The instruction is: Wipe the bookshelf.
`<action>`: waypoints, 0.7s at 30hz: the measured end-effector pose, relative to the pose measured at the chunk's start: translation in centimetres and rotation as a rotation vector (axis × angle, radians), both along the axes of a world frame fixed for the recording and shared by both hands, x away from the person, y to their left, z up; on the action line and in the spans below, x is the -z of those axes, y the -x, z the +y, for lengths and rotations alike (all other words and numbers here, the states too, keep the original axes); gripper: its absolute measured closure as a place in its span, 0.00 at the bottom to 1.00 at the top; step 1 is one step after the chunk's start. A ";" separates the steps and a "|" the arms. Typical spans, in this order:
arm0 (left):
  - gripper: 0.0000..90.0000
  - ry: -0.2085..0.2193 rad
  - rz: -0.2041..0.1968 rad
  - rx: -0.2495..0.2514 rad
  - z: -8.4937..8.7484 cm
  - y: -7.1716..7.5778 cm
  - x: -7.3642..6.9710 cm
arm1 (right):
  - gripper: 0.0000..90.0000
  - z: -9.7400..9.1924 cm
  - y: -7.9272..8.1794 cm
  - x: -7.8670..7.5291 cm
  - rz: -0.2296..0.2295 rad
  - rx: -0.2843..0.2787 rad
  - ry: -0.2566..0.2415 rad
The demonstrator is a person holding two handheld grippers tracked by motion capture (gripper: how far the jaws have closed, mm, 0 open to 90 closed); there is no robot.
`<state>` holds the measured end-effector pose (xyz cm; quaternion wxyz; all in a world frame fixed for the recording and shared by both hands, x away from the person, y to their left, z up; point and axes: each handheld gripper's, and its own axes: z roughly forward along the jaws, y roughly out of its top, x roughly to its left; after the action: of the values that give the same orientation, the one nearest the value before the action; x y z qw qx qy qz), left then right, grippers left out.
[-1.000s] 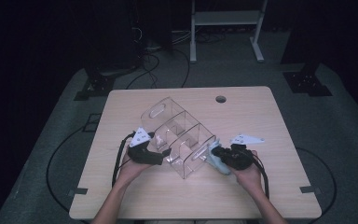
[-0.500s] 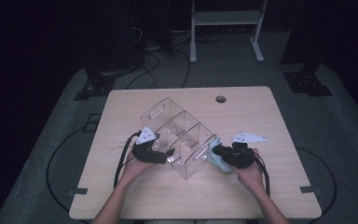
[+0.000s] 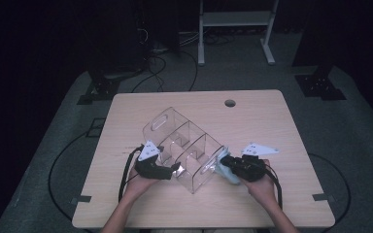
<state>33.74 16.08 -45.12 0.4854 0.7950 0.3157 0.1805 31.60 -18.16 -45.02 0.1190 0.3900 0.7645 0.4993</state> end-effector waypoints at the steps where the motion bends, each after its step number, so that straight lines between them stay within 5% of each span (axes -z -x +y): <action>1: 0.08 0.000 -0.002 -0.001 0.0 0.0 0.0 | 0.90 0.0 -0.2 0.7 0.019 0.000 0.002; 4: 0.08 0.011 -0.007 -0.002 0.1 0.1 0.2 | 0.90 0.0 -0.4 1.1 0.040 0.003 0.005; 11: 0.07 0.031 -0.018 -0.004 0.2 0.0 0.4 | 0.90 0.1 0.3 -1.2 -0.053 0.001 -0.015; 18: 0.07 0.035 -0.026 -0.008 0.2 0.0 0.5 | 0.89 0.1 -0.7 3.0 0.069 -0.007 -0.027; 21: 0.07 0.035 -0.026 -0.007 0.2 0.0 0.5 | 0.89 0.5 -1.0 4.2 0.090 0.002 0.021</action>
<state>33.72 16.32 -45.61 0.5027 0.7828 0.3156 0.1869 32.57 -17.66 -49.26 0.0893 0.4116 0.7738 0.4730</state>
